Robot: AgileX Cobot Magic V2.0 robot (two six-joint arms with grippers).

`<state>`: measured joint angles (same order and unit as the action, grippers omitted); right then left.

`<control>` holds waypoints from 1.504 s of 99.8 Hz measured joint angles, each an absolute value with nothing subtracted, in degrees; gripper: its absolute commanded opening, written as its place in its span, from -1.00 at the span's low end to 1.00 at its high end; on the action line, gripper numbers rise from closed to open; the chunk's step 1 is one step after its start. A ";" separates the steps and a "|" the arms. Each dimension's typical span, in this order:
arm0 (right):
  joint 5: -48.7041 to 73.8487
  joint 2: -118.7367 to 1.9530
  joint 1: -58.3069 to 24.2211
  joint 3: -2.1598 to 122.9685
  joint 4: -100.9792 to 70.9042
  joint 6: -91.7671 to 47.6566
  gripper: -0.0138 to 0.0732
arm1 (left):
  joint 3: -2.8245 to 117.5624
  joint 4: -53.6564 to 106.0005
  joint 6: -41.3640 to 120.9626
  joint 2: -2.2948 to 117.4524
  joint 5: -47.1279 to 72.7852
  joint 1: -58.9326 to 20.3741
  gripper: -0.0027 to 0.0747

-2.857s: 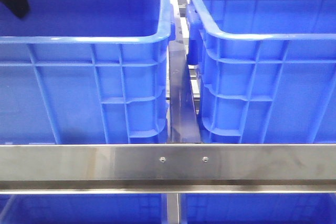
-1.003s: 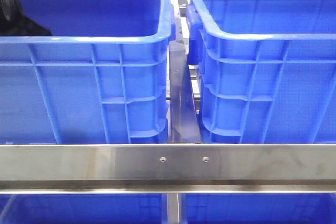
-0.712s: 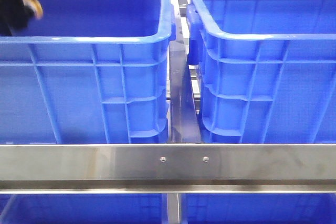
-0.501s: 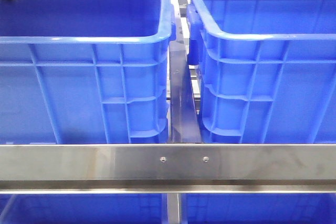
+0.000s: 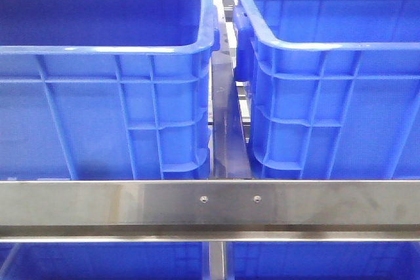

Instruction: Pick red and yellow buttons and place in box

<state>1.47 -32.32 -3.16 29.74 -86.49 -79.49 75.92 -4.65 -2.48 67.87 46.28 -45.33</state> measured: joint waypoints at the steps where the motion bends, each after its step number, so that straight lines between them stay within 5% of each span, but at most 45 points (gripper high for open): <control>1: 1.47 -32.32 -3.16 29.74 -86.49 -79.49 -0.83 | 75.92 -4.65 -2.48 67.87 46.42 -46.02 -0.98; 19: 1.47 -32.32 -3.16 29.74 -86.49 -79.49 -0.58 | 75.84 -4.43 -2.48 67.87 46.91 -53.15 -0.98; 57: 1.69 -32.32 -3.16 29.74 -92.46 -79.49 0.60 | 75.65 -4.43 -2.48 68.47 46.91 -55.39 -0.98; 94: 23.54 -34.29 -3.16 29.74 -102.91 -75.31 0.63 | 75.65 -4.43 -2.48 68.47 46.91 -55.39 -0.98; 150: 58.54 -56.47 -4.51 37.23 -101.77 -57.54 0.63 | 75.65 -4.43 -2.48 68.47 46.91 -55.39 -0.98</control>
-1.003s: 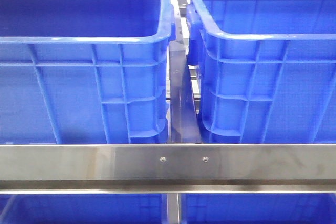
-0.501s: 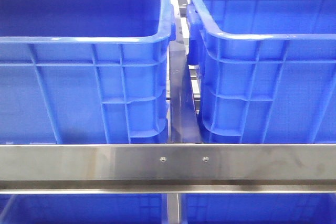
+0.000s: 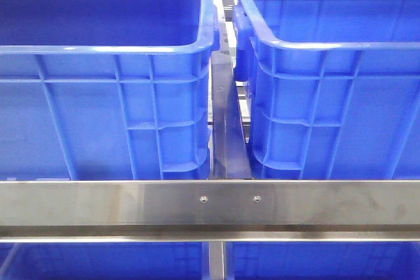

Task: Pick red and yellow buttons and place in box
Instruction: 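Close the right gripper on the yellow button, open the left gripper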

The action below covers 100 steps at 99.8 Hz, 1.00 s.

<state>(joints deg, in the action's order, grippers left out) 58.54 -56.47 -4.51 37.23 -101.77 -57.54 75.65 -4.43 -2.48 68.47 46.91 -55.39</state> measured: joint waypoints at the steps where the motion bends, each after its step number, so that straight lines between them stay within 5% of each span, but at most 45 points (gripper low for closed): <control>1: 58.53 -56.86 -4.80 37.54 -101.77 -57.54 0.63 | 75.65 -4.43 -2.48 68.47 46.91 -55.39 -0.98; 51: 55.56 -67.27 -16.98 47.11 -101.54 -57.08 0.57 | 75.65 -4.43 -2.48 68.47 46.91 -55.39 -0.98; 82: 55.07 -70.47 -19.01 49.90 -101.43 -57.08 -0.11 | 75.65 -4.43 -2.48 68.47 46.79 -55.39 -0.98; 100: 54.94 -70.49 -19.01 49.90 -101.34 -57.08 -0.15 | 75.65 -4.43 -2.48 68.47 46.80 -55.39 -0.75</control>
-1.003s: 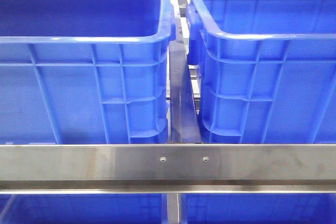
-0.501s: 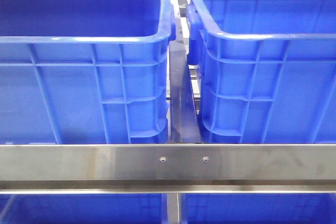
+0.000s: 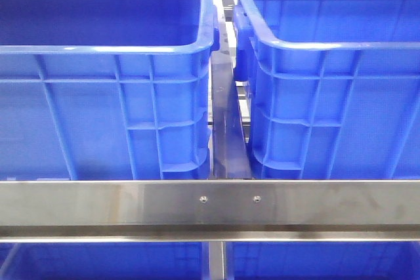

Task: Pick red and yellow buttons and place in box
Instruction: 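Close the right gripper on the yellow button, open the left gripper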

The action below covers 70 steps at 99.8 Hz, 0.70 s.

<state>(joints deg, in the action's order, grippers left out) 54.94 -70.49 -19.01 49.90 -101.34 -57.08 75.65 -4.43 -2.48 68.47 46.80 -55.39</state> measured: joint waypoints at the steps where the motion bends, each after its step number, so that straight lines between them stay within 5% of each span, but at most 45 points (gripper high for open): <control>1: 54.94 -70.49 -19.01 49.90 -101.34 -57.08 -0.15 | 75.65 -4.43 -2.48 68.47 46.80 -55.39 -0.72; 17: 54.84 -70.49 -19.01 49.90 -101.34 -57.18 -0.15 | 75.65 -4.43 -2.48 68.47 47.27 -55.39 0.09; 28: 53.90 -70.49 -19.01 49.90 -101.34 -57.71 -0.15 | 75.65 -4.43 -2.48 68.47 47.89 -55.39 0.39; 70: 50.39 -70.49 -16.56 49.90 -101.34 -59.88 -0.15 | 75.65 -11.95 -9.00 65.37 48.00 -55.39 0.40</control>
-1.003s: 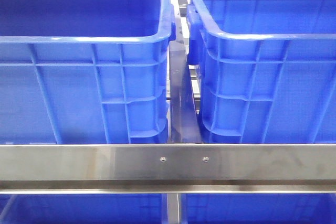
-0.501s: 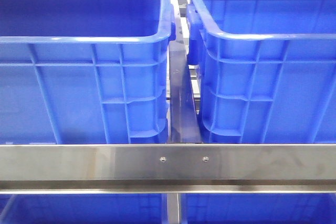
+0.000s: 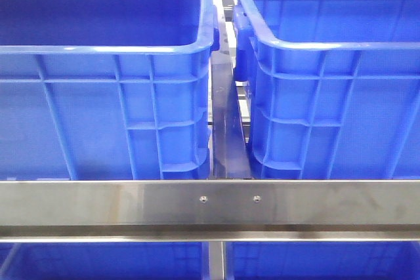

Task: Pick red and yellow buttons and place in box
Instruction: 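Close the right gripper on the yellow button, open the left gripper, then carry the yellow button with the right gripper into the other bin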

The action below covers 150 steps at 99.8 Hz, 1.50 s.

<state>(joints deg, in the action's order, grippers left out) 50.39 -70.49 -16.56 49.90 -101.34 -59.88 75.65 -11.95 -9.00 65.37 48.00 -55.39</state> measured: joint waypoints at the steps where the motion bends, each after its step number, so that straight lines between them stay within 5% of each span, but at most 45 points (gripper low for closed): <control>1: 50.39 -70.49 -16.28 49.90 -101.34 -59.88 -0.15 | 75.65 -12.30 -9.26 65.22 48.11 -55.39 0.40; 31: 50.39 -70.49 -11.06 49.90 -101.34 -60.09 -0.15 | 73.14 -22.49 -17.70 57.88 49.84 -51.81 0.40; 94: 50.39 -70.49 -9.96 49.90 -101.34 -60.55 -0.15 | 45.46 -24.35 -25.91 28.16 49.64 -17.52 0.40; 150: 39.93 -70.49 -9.96 49.90 -101.44 -70.78 -0.15 | 39.00 -19.55 -20.75 17.72 49.04 -18.95 0.40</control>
